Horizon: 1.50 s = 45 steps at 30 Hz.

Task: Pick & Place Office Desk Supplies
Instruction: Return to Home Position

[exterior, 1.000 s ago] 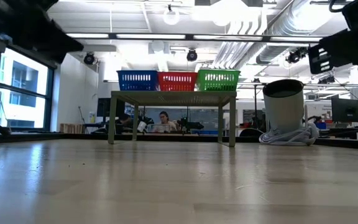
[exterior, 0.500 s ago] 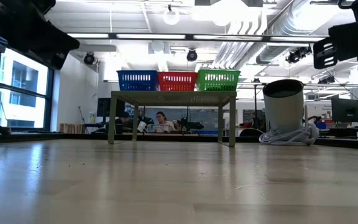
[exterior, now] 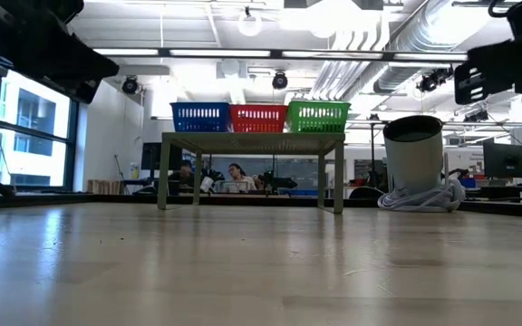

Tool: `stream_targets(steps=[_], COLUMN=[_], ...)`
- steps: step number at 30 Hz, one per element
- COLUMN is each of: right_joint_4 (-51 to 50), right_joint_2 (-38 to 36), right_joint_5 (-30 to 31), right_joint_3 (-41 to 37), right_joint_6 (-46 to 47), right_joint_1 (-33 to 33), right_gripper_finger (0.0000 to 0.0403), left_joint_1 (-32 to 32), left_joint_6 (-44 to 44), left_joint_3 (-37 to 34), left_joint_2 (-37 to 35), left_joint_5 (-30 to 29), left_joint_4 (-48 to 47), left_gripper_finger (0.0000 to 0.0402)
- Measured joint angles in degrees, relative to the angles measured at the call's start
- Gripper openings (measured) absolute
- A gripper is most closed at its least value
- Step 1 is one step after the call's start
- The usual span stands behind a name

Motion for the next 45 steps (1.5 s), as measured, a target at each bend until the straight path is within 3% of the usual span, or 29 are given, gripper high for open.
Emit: stream_targets(steps=[7,15,19,24,34,45], right_joint_4=[0.1,0.2,0.2,0.2,0.3,0.3], right_joint_2=[0.7,0.7,0.7,0.7,0.7,0.7], right_joint_5=[7.9,7.7,7.7,7.7,7.7,7.7], right_joint_3=[0.0,-0.1,-0.1,-0.1,-0.1,-0.2], right_joint_6=[-1.7,-1.3,-1.3,-1.2,-1.2,-1.2], right_joint_1=[0.0,0.0,0.0,0.0,0.0,0.0], right_gripper_finger=[0.0002,0.0002,0.0002,0.0002,0.0002,0.0002], left_joint_1=[0.0,1.1,2.9,5.0,11.2,25.5], left_joint_6=[1.6,5.0,5.0,4.8,6.2,6.8], left_joint_3=[0.0,-0.1,-2.7,-6.0,-12.4,-12.6], left_joint_2=[-0.9,-12.7,-16.8,-20.6,-25.0,-24.9], left_joint_5=[0.2,2.4,8.2,10.3,20.4,35.9], left_joint_4=[0.5,-8.8,-8.9,-7.5,-0.7,0.4], left_gripper_finger=[0.0,0.0,0.0,0.0,0.0,0.0])
